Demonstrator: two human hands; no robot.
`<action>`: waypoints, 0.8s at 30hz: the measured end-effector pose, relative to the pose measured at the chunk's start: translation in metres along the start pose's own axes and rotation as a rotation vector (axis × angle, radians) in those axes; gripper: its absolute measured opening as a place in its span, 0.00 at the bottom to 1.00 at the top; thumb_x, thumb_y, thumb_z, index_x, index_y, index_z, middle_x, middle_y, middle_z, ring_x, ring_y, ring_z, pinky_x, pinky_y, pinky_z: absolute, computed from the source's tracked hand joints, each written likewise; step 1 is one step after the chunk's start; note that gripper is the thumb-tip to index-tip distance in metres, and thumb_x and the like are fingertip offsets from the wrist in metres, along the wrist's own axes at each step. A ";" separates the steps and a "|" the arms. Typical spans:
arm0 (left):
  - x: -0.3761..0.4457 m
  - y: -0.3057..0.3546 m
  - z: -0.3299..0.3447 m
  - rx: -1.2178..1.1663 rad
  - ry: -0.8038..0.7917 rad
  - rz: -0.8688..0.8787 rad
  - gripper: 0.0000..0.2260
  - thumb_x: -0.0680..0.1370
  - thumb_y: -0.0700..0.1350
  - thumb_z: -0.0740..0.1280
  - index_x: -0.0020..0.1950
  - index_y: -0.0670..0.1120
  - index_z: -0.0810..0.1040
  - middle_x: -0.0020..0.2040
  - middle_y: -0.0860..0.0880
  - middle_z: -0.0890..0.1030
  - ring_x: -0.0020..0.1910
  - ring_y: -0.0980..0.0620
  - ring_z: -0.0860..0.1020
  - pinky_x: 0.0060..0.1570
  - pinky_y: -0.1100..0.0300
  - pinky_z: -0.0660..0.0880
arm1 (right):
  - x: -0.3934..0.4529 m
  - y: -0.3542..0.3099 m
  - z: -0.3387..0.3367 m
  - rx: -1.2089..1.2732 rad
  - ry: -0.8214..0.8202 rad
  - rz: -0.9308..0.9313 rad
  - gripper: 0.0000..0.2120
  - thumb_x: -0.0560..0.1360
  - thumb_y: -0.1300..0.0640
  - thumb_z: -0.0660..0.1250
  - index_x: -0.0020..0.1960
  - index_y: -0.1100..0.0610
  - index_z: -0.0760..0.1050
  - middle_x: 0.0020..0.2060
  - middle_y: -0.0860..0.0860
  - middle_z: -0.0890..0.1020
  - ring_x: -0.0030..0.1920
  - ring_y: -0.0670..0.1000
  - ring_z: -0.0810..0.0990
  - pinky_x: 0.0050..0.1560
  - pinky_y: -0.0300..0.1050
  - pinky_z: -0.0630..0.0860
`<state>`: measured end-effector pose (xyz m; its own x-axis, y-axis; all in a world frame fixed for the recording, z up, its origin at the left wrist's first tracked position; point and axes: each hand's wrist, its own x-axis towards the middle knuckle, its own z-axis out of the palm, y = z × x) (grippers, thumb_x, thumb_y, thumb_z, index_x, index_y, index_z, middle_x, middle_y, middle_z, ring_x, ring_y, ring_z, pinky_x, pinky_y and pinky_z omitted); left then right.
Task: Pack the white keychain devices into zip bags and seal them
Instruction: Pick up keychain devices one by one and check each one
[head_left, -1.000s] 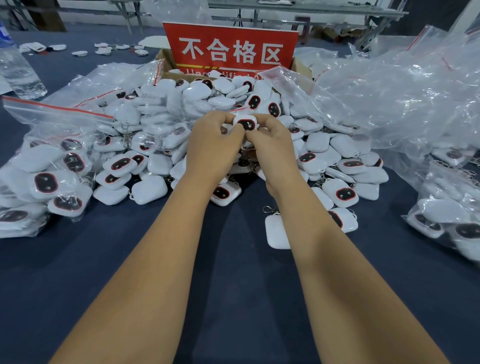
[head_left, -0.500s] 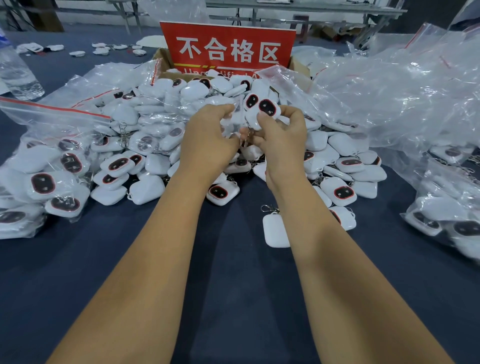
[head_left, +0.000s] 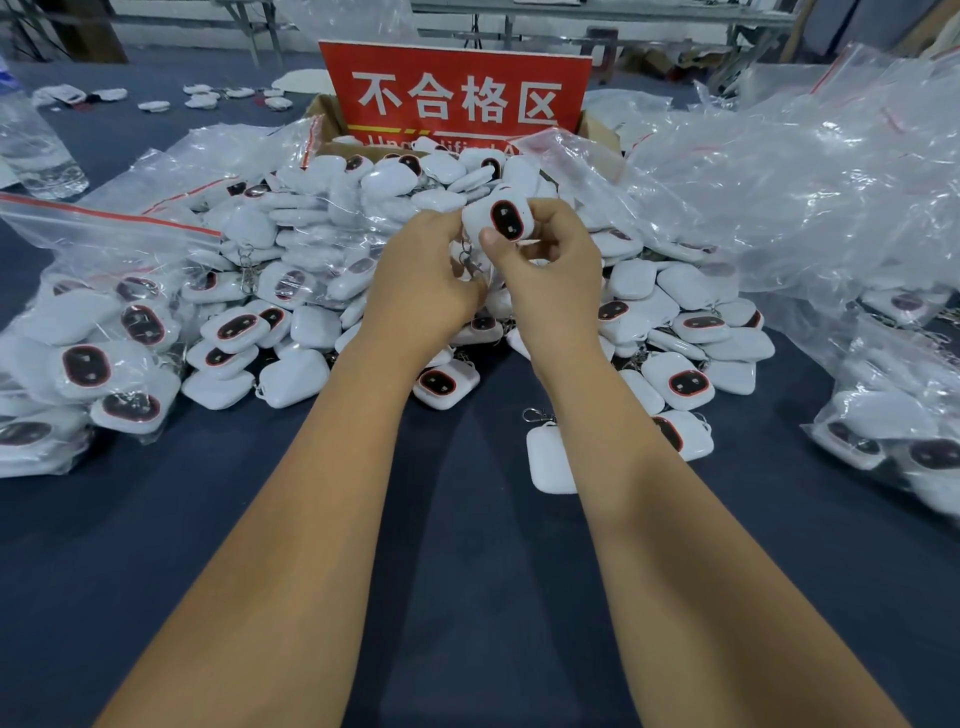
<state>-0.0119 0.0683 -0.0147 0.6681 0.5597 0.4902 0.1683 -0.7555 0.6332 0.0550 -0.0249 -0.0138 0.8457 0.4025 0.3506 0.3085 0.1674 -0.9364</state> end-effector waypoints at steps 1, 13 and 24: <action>0.000 0.000 0.000 -0.036 0.006 -0.001 0.11 0.71 0.39 0.70 0.50 0.52 0.79 0.46 0.53 0.78 0.39 0.57 0.75 0.37 0.63 0.69 | 0.000 0.001 0.000 -0.034 -0.013 0.000 0.08 0.73 0.59 0.74 0.50 0.53 0.78 0.48 0.50 0.82 0.45 0.47 0.77 0.51 0.43 0.77; 0.003 -0.007 0.002 -0.010 0.108 0.099 0.25 0.72 0.37 0.73 0.69 0.43 0.74 0.58 0.53 0.68 0.53 0.62 0.68 0.48 0.82 0.62 | -0.005 0.007 0.005 -0.305 -0.118 -0.133 0.06 0.75 0.50 0.67 0.50 0.44 0.72 0.37 0.45 0.79 0.39 0.47 0.78 0.44 0.55 0.79; -0.002 -0.002 0.000 -0.017 0.010 0.214 0.30 0.66 0.34 0.71 0.69 0.42 0.73 0.59 0.53 0.64 0.48 0.74 0.67 0.47 0.80 0.66 | 0.000 0.009 0.002 -0.236 -0.002 -0.056 0.22 0.69 0.52 0.76 0.53 0.47 0.64 0.25 0.42 0.71 0.27 0.41 0.72 0.33 0.41 0.71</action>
<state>-0.0129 0.0688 -0.0169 0.6799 0.3907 0.6206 0.0112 -0.8517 0.5239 0.0568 -0.0211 -0.0222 0.8238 0.3999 0.4017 0.4482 -0.0258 -0.8935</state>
